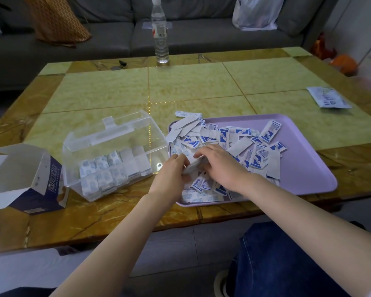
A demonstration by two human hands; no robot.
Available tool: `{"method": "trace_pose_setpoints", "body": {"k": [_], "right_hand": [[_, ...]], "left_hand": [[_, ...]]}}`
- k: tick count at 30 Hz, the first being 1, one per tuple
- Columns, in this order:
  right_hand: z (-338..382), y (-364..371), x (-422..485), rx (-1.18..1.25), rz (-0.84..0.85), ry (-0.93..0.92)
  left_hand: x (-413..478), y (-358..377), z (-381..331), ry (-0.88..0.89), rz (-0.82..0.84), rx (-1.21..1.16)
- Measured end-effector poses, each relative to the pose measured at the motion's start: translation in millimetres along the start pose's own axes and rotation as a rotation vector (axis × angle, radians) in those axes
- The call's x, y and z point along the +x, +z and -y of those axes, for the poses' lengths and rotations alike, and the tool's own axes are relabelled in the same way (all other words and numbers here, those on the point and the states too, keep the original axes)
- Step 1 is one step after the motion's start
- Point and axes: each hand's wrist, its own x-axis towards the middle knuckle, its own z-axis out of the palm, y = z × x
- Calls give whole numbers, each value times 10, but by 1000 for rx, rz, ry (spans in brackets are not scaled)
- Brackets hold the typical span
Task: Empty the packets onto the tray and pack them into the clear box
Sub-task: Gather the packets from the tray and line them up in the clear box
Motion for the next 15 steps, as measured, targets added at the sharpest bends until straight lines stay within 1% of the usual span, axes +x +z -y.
{"method": "trace_pose_setpoints", "body": {"k": [3, 7, 10, 13, 15], "right_hand": [[-47, 11, 15, 75, -42, 63], [23, 71, -24, 171, -36, 46], [28, 121, -44, 112, -13, -10], [-19, 100, -35, 52, 21, 0], [-35, 71, -23, 42, 10, 5]], "left_hand": [[-2, -37, 26, -37, -23, 99], [10, -38, -3, -14, -1, 30], [1, -16, -15, -7, 10, 13], [-5, -4, -13, 8, 39, 27], [-7, -12, -5, 17, 65, 16]]}}
